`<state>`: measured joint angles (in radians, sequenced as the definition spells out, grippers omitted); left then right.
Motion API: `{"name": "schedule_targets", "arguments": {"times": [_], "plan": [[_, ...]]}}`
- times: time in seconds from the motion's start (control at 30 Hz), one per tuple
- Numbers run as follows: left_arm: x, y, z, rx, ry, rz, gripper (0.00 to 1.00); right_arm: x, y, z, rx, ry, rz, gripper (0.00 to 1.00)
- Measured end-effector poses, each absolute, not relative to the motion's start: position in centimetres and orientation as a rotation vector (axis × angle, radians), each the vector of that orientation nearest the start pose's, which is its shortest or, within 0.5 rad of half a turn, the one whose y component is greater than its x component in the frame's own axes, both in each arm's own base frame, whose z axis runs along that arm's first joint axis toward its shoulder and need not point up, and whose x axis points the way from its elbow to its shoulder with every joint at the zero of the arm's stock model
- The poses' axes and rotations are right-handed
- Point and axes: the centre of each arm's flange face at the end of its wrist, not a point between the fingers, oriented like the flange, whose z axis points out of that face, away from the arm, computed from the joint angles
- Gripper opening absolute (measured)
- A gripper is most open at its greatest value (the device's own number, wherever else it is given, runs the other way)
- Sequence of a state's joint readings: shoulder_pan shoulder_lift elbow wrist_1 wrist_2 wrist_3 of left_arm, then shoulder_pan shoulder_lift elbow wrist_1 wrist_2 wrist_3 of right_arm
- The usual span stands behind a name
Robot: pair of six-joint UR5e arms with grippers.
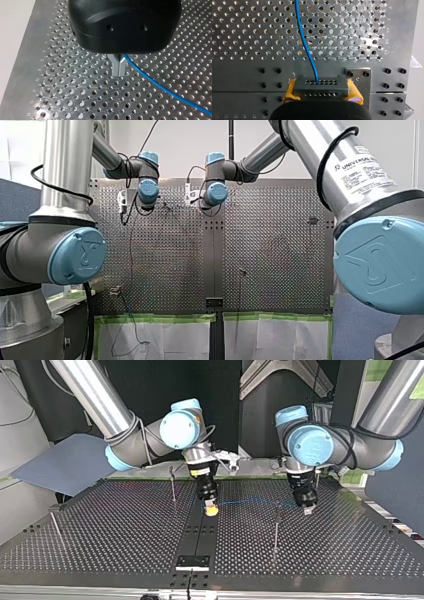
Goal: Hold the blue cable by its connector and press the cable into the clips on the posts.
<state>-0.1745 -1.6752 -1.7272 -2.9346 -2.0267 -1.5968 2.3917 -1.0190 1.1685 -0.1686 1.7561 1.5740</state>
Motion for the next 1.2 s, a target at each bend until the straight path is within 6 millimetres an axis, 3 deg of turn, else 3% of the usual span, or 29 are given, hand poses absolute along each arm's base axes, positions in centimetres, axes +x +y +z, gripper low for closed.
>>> {"name": "schedule_targets", "arguments": {"times": [0.47,0.7,1.2], "plan": [[51.7,-17.9,38.4,-0.229,1.610,0.187,0.00,59.1,-42.2,36.9,1.619,-0.848,1.672,0.00],[53.6,-17.6,38.7,-0.232,1.610,0.175,0.00,59.9,-43.3,36.1,1.623,-0.843,1.676,0.00],[57.3,-15.7,38.1,-0.221,1.654,0.146,0.00,61.2,-45.5,36.5,1.593,-0.829,1.689,0.00]]}}
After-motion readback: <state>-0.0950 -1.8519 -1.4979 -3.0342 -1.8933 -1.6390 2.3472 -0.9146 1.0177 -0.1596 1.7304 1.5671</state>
